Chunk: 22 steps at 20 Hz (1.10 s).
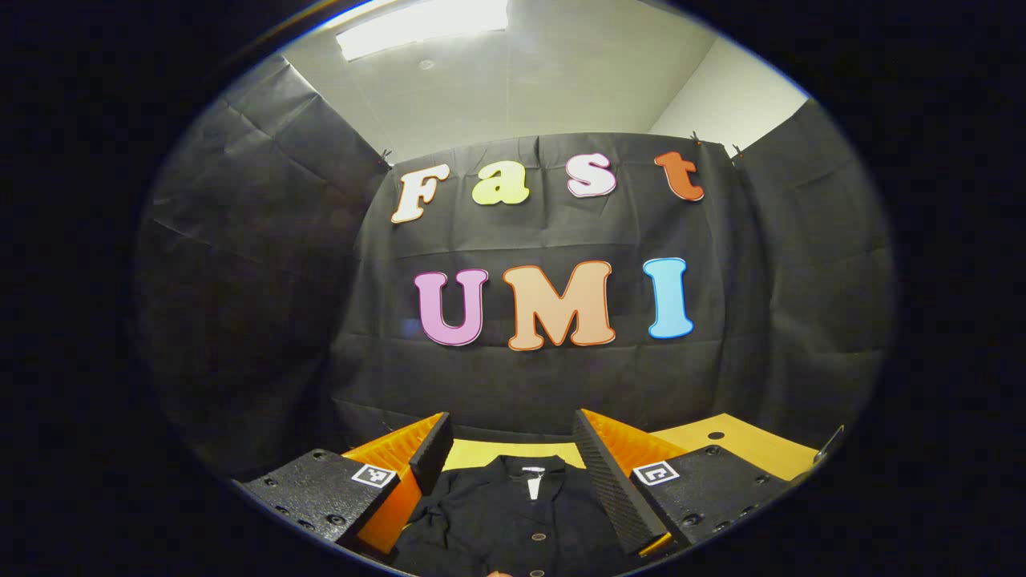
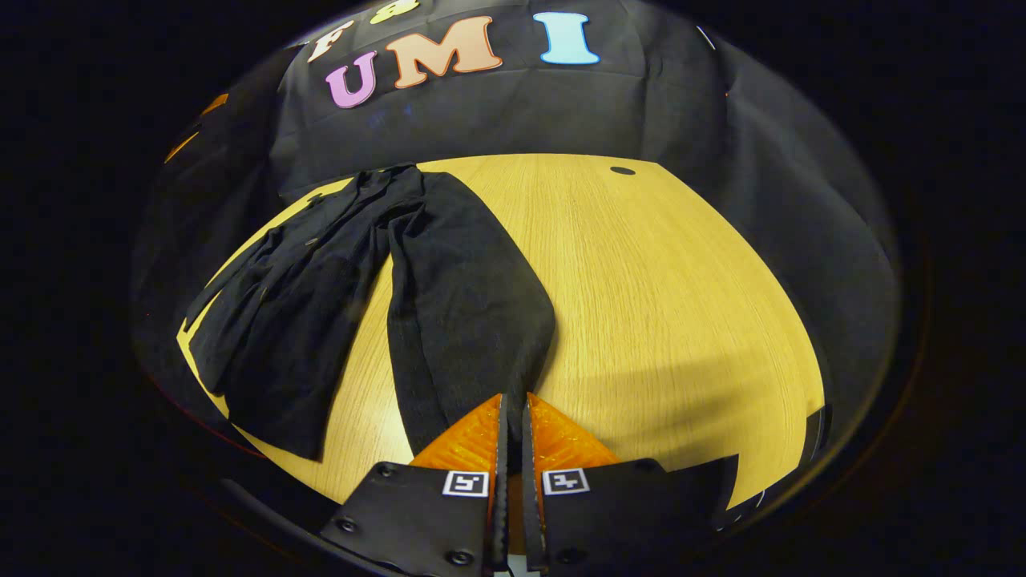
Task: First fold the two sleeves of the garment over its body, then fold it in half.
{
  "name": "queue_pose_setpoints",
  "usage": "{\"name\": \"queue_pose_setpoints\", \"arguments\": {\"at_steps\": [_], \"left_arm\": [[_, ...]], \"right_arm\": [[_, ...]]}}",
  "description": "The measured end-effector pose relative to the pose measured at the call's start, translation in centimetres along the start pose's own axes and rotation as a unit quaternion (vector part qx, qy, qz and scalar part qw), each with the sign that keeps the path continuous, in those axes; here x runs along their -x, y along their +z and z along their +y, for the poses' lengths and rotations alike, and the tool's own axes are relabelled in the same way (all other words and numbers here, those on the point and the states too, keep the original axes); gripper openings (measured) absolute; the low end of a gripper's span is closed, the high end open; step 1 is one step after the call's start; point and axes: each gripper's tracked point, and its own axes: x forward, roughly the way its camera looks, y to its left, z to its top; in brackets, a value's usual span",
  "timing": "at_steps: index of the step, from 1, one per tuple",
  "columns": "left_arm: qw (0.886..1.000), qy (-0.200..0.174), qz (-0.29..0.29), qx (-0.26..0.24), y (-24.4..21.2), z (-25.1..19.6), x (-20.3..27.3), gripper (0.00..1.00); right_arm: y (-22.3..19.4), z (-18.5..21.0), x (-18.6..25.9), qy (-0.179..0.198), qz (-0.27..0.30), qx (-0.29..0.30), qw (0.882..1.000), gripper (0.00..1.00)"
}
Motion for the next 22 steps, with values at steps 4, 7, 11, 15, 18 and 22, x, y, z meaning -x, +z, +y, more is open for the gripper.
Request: {"name": "queue_pose_setpoints", "arguments": {"at_steps": [4, 7, 11, 15, 18, 22], "left_arm": [[1.0, -0.01, -0.008, -0.009, 0.7, 0.4, -0.8, 0.93], [1.0, -0.017, -0.003, -0.011, 0.4, 1.2, -0.7, 0.91], [1.0, -0.014, -0.002, -0.009, 0.4, 3.1, -1.1, 0.91], [1.0, -0.012, -0.005, -0.007, 0.6, 5.0, -1.0, 0.93], [1.0, -0.006, -0.007, -0.008, 0.7, 6.8, -1.0, 0.92], [1.0, 0.009, -0.003, -0.006, 0.3, 9.3, -0.6, 0.91]], "right_arm": [[0.3, 0.4, -0.1, -0.015, -0.004, -0.051, 0.999, 0.03], [0.5, 0.5, 0.1, -0.023, -0.002, -0.069, 0.997, 0.03], [4.6, 1.3, 1.3, -0.024, -0.054, -0.116, 0.992, 0.02], [11.0, 2.8, 3.1, -0.028, -0.12, -0.11, 0.986, 0.03], [15.2, 4.4, 4.5, -0.024, -0.162, -0.1, 0.981, 0.02], [19.2, 6.7, 5.6, -0.014, -0.198, -0.09, 0.976, 0.02]]}}
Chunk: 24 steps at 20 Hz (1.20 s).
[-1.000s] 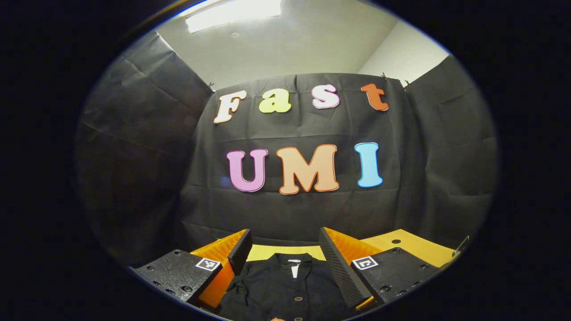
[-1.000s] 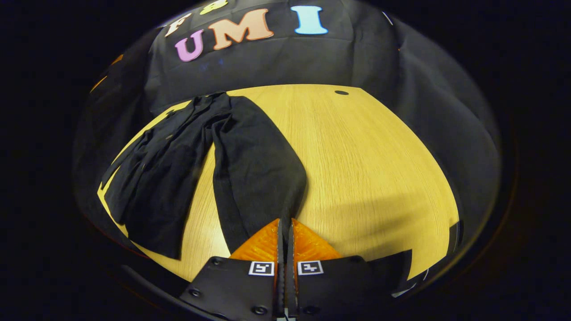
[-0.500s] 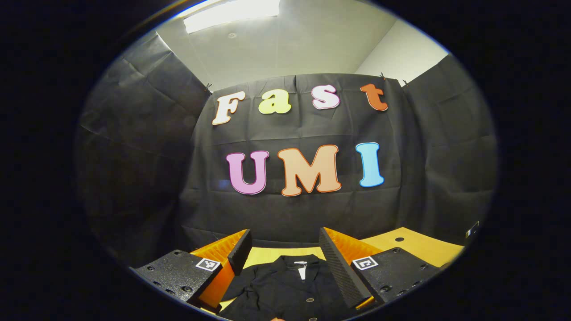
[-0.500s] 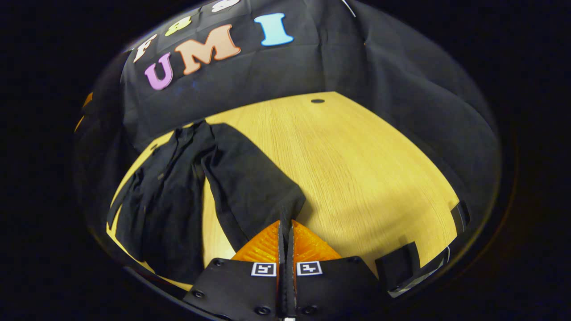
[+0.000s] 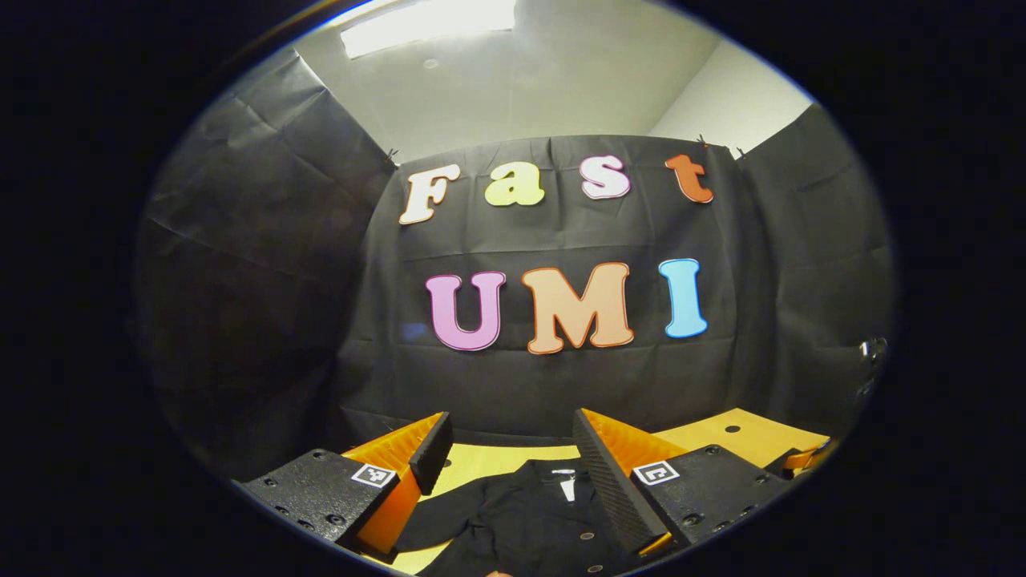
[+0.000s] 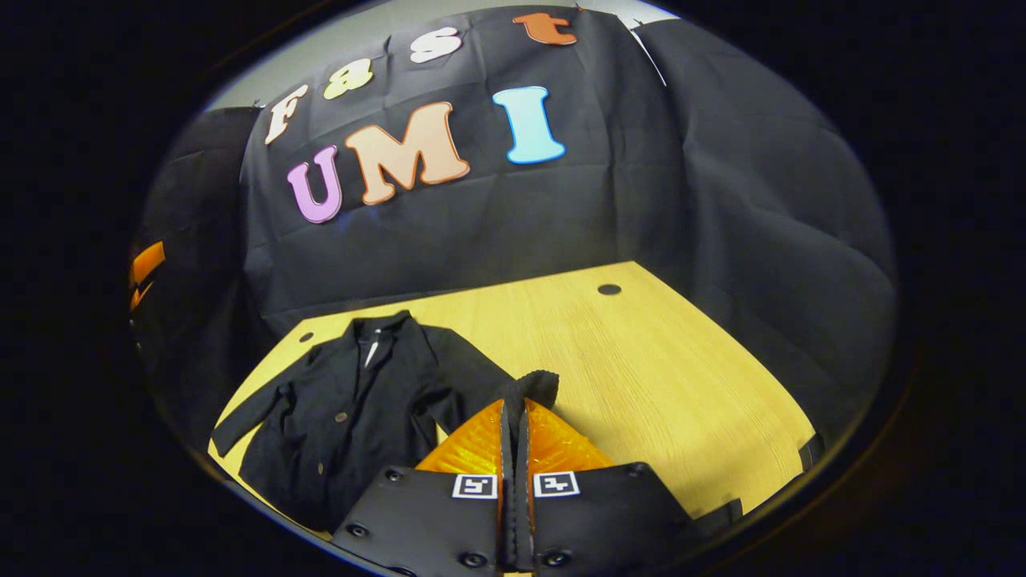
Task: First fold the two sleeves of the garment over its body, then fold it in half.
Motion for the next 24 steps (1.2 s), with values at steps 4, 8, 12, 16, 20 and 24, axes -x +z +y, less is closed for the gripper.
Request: {"name": "queue_pose_setpoints", "arguments": {"at_steps": [4, 8, 12, 16, 20, 24], "left_arm": [[1.0, 0.017, 0.002, -0.002, -0.4, 2.9, 0.5, 0.92], [0.999, 0.037, 0.007, 0.001, -0.9, 5.9, 0.8, 0.91], [0.998, 0.061, 0.011, 0.005, -1.3, 9.1, 1.1, 0.92], [0.997, 0.08, 0.012, 0.004, -1.7, 11.7, 1.4, 0.93], [0.995, 0.095, 0.015, 0.004, -2.1, 14.1, 1.6, 0.93], [0.994, 0.104, 0.019, -0.003, -2.7, 16.3, 1.8, 0.92]], "right_arm": [[3.1, 3.3, -0.7, 0.017, -0.025, 0.007, 1.0, 0.02], [5.9, 7.2, -1.4, 0.04, -0.046, 0.015, 0.998, 0.02], [7.9, 11.3, -2.1, 0.063, -0.06, 0.029, 0.996, 0.02], [9.0, 15.2, -2.5, 0.087, -0.066, 0.049, 0.993, 0.02], [9.9, 18.9, -3.0, 0.109, -0.073, 0.068, 0.989, 0.02], [10.0, 22.9, -3.3, 0.127, -0.078, 0.091, 0.985, 0.02]]}}
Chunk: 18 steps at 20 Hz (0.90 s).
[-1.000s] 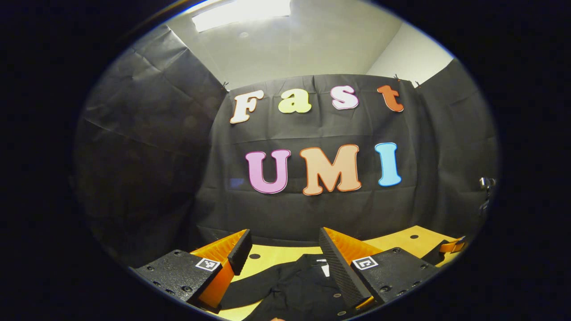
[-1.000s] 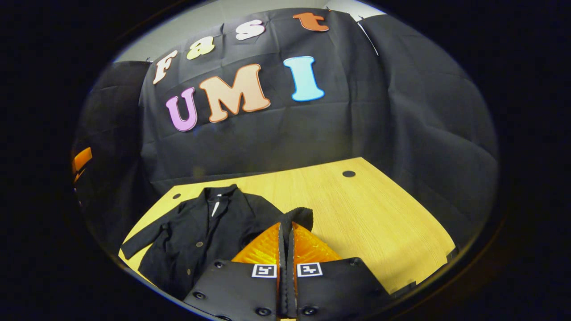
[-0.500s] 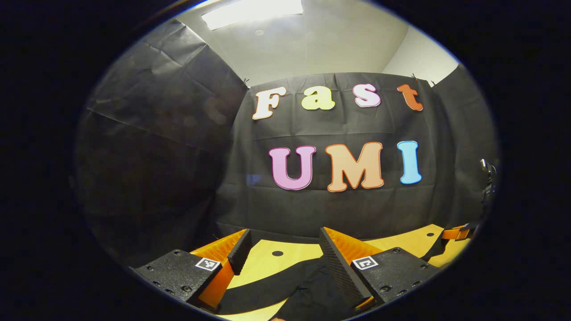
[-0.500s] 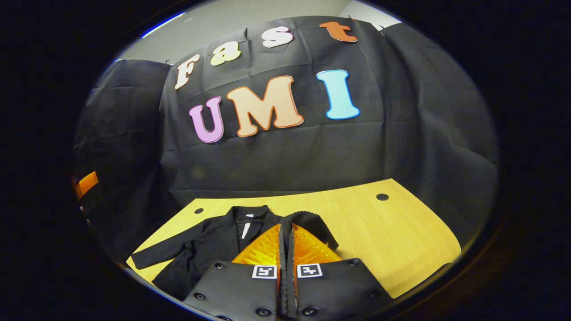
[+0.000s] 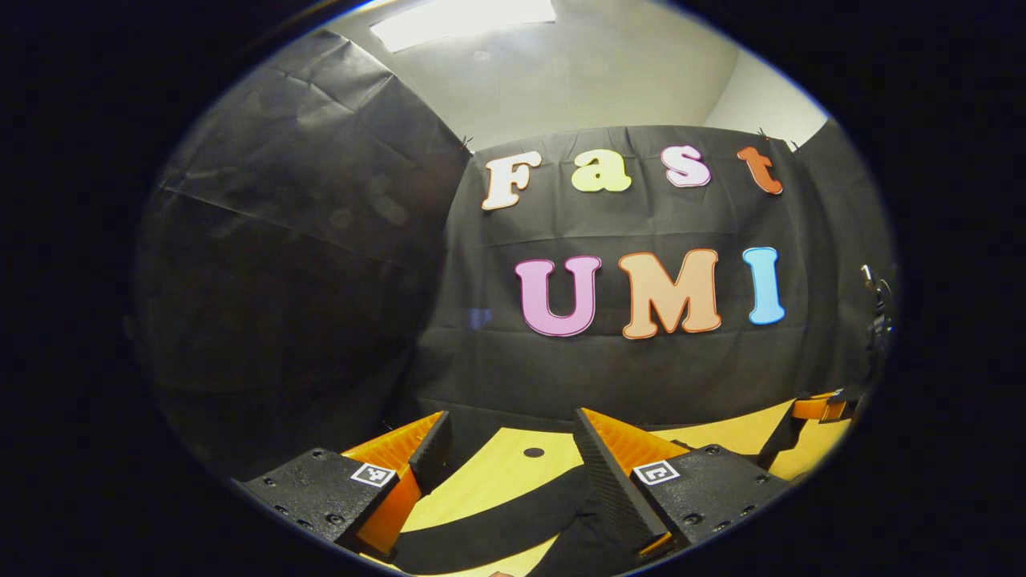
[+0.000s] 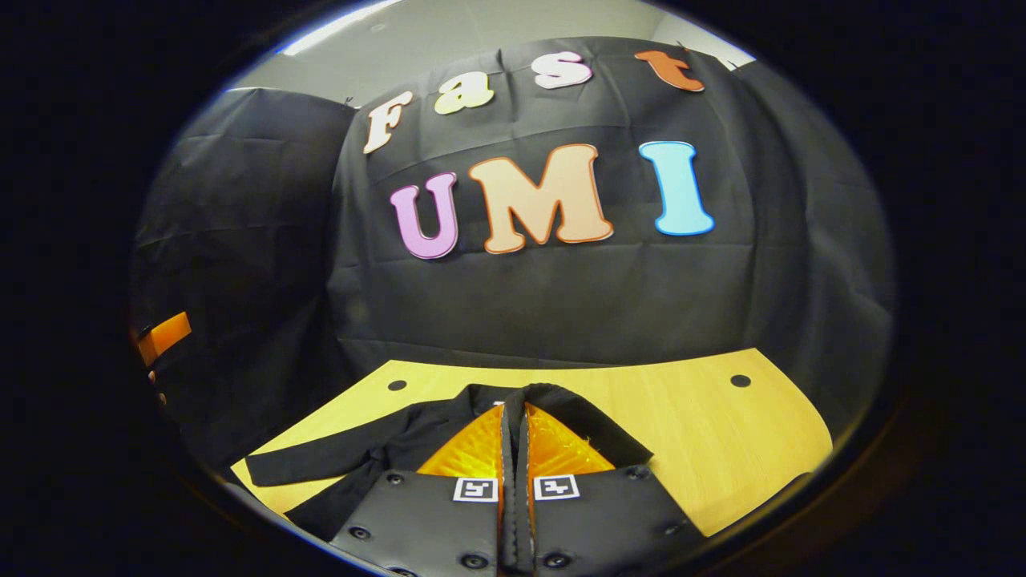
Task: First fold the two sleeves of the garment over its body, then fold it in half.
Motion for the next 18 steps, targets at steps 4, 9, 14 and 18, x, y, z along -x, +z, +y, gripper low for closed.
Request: {"name": "queue_pose_setpoints", "arguments": {"at_steps": [4, 9, 14, 18], "left_arm": [[1.0, 0.011, 0.001, -0.002, -0.4, 2.2, -0.6, 0.92], [1.0, 0.022, 0.008, -0.002, -1.3, 4.7, -1.3, 0.92], [1.0, 0.027, 0.015, -0.005, -2.5, 6.6, -2.0, 0.93], [0.999, 0.03, 0.024, -0.005, -3.5, 8.1, -2.7, 0.93]], "right_arm": [[0.4, 3.5, -1.6, 0.02, 0.001, 0.022, 1.0, 0.02], [0.1, 7.0, -3.9, 0.04, 0.007, 0.036, 0.999, 0.0], [-2.0, 10.7, -6.5, 0.062, 0.038, 0.042, 0.996, 0.02], [-3.9, 13.7, -8.7, 0.08, 0.062, 0.057, 0.993, 0.02]]}}
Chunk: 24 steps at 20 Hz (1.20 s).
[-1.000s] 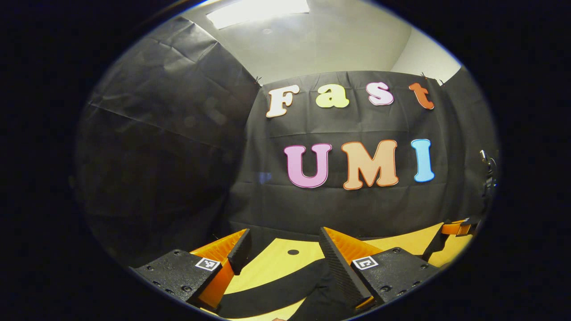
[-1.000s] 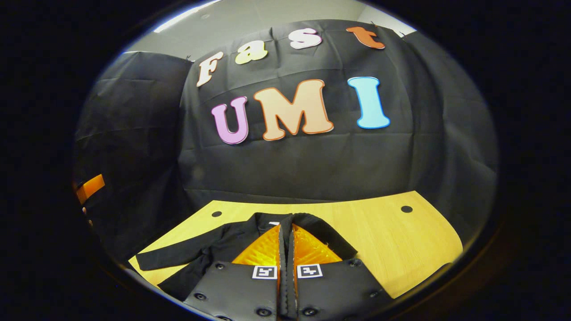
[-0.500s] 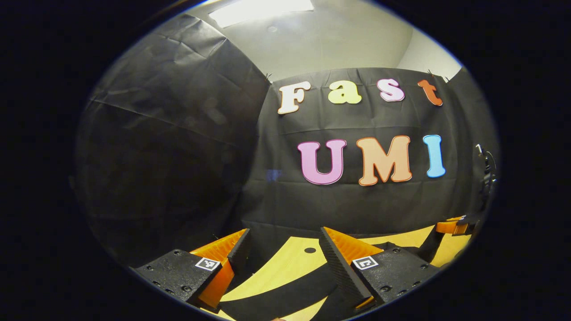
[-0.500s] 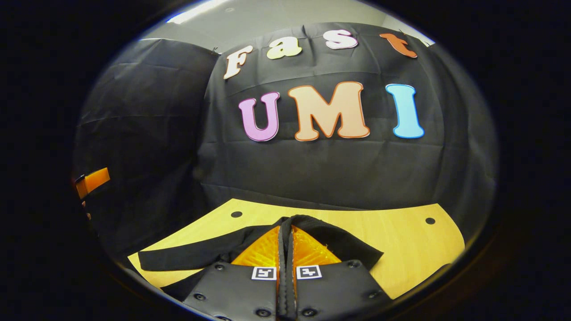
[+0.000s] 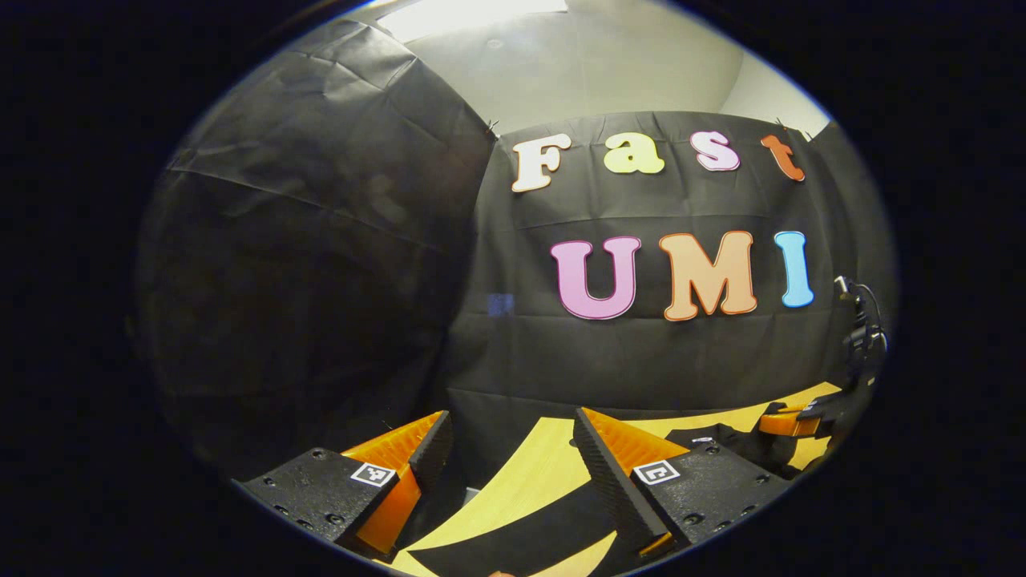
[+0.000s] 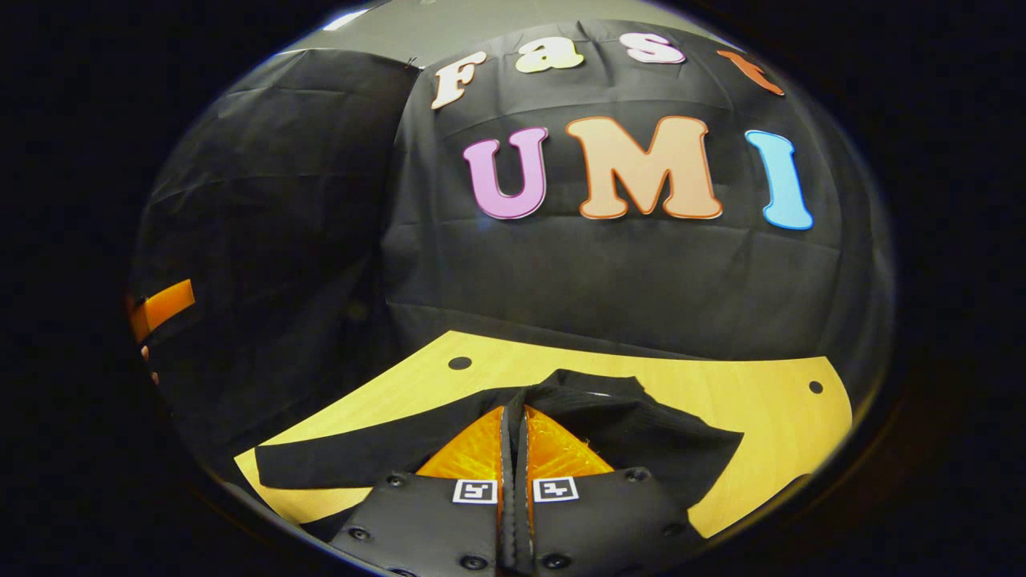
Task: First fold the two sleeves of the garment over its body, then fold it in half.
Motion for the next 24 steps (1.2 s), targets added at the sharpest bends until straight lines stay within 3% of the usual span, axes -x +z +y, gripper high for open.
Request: {"name": "queue_pose_setpoints", "arguments": {"at_steps": [12, 13, 14, 17, 19, 20, 21, 24], "left_arm": [[1.0, 0.014, 0.023, -0.003, -2.3, 4.0, -1.0, 0.93], [1.0, 0.014, 0.027, -0.003, -2.6, 4.2, -1.0, 0.92], [0.999, 0.015, 0.031, -0.003, -2.9, 4.4, -1.1, 0.92], [0.999, 0.012, 0.053, 0.004, -4.5, 5.0, -1.4, 0.92], [0.997, 0.011, 0.074, 0.012, -6.0, 5.4, -1.6, 0.93], [0.996, 0.01, 0.083, 0.014, -6.7, 5.4, -1.7, 0.93], [0.996, 0.006, 0.093, 0.015, -7.6, 5.3, -1.8, 0.92], [0.992, -0.008, 0.129, 0.004, -10.8, 5.0, -1.7, 0.92]], "right_arm": [[-3.6, 3.9, -6.2, 0.005, 0.069, 0.013, 0.998, 0.02], [-3.2, 4.0, -6.7, 0.002, 0.066, 0.001, 0.998, 0.07], [-2.0, 3.7, -6.1, -0.008, 0.046, -0.008, 0.999, 0.22], [2.7, 2.5, -5.3, -0.035, -0.029, -0.004, 0.999, 0.98], [2.9, 2.2, -4.4, -0.04, -0.038, -0.004, 0.998, 0.94], [2.5, 1.6, -3.8, -0.042, -0.034, -0.004, 0.999, 0.99], [2.3, 1.2, -3.4, -0.048, -0.029, -0.003, 0.998, 0.95], [1.9, 0.1, -2.4, -0.064, -0.027, 0.006, 0.998, 0.94]]}}
